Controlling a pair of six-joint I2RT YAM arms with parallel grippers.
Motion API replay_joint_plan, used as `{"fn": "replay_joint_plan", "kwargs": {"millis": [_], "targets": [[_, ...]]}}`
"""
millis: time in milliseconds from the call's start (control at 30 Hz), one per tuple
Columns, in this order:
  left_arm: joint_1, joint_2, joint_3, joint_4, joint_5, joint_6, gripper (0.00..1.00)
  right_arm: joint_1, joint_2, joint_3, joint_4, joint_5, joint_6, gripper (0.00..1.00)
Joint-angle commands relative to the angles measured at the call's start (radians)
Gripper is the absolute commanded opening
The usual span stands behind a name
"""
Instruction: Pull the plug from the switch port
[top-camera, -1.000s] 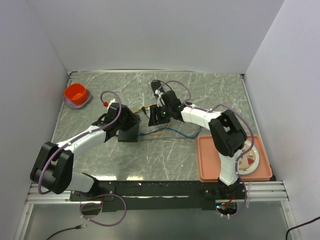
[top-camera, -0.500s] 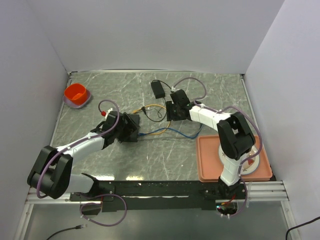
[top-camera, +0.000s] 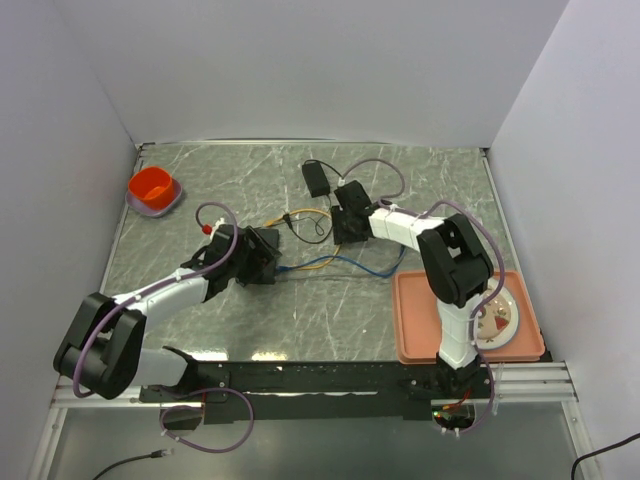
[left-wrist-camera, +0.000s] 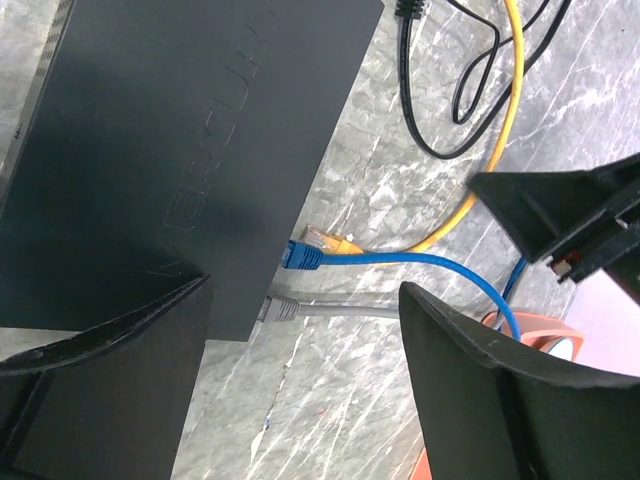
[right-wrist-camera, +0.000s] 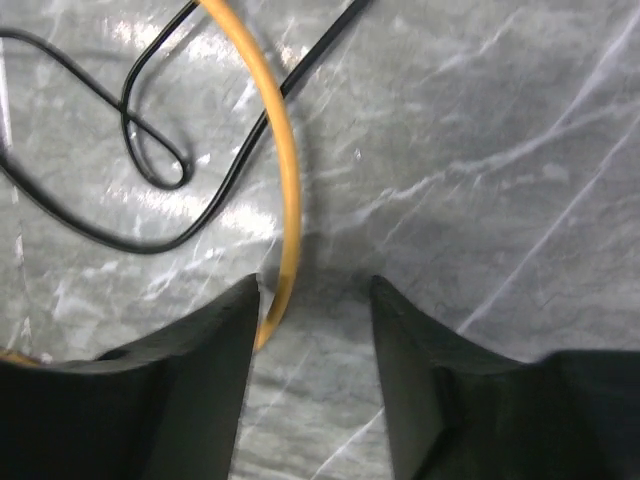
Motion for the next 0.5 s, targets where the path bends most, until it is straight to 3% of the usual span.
{"fn": "replay_joint_plan", "kwargs": {"millis": [0,67,100,300,467], "targets": [[-0.001,-0.012,-0.02,-0.022,0.006,-0.008,0.81,0.005,0.051,0.047,-0.002,0.001,0.004,0.3],[0.001,-0.012,-0.02,-0.022,0.009,-0.008,0.8,0.005,0.048,0.03,-0.002,0.017,0.006,0.06],[0.001,-0.014,-0.02,-0.022,0.011,-0.007,0.8,0.005,0.042,0.021,-0.001,0.026,0.006,0.0],[0.001,0.003,-0.019,-0.012,0.025,-0.008,0.79,0.018,-0.126,-0.054,0.019,0.067,-0.007,0.0],[0.002,0.023,-0.011,-0.012,0.04,-0.008,0.79,0.015,-0.271,-0.005,-0.045,0.079,-0.014,0.0]]}}
